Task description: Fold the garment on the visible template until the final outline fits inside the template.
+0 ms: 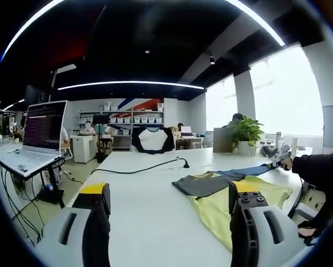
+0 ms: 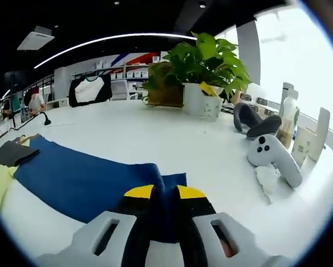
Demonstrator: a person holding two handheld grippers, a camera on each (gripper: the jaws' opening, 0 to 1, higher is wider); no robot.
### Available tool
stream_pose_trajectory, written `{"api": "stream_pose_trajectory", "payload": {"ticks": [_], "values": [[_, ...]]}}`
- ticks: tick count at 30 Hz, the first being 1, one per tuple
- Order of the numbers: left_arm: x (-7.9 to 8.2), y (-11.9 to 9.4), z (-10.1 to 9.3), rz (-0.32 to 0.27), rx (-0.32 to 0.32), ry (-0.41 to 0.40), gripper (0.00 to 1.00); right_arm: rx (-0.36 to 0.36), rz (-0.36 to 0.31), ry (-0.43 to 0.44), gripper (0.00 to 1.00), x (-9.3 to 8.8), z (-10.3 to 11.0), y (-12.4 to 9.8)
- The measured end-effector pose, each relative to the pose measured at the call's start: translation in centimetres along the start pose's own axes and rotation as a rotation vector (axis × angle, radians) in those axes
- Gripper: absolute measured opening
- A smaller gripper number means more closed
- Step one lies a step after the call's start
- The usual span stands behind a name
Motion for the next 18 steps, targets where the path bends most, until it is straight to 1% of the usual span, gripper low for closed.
{"api": "stream_pose_trajectory", "payload": {"ticks": [2,4,6,8,9,10,13,16,18], "values": [[0.02,-0.04,0.08,0.001,0.001,0.004,0.92,-0.009,-0.001,0.012,0.05,-0.01,-0.10,0.02],[0.20,-0.03,0.30,-0.009,0.008,0.000,0.92,-0.007,-0.002,0.004,0.02,0.05,0.00,0.08],[0.12,-0.03,0.36,0.000,0.007,0.005,0.92,-0.014,-0.002,-0.009,0.01,0.06,-0.15,0.11],[0.11,-0.03,0.32,0.001,0.006,0.010,0.92,-0.021,0.001,-0.004,0.01,0.09,-0.05,0.07],[0.14,-0.05,0.28,0.000,0.005,0.015,0.92,-0.020,0.008,-0.041,0.00,0.13,0.03,0.08],[0.14,-0.05,0.25,0.001,0.004,0.020,0.92,-0.021,0.010,-0.048,0.00,0.16,0.08,0.08],[0.14,-0.09,0.24,0.007,0.003,0.033,0.93,-0.034,0.014,-0.020,0.00,0.10,0.11,-0.05],[0.28,-0.17,0.51,0.004,0.020,0.047,0.98,-0.043,0.024,-0.032,0.00,0.15,0.32,-0.12],[0.36,-0.21,0.66,0.003,0.027,0.050,0.99,-0.045,0.038,0.020,0.00,0.13,0.31,-0.22]]}}
Point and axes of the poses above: the point that each gripper's makers call its tool centre point, and the gripper's own axes: y roughly forward along the fingers, z roughly to its left, x roughly out of its top, the point moved 2 cm from there along -y, roughly backward along the fingers, and after that the axes turned 7 degrees about -y, right-handed, at the moved point
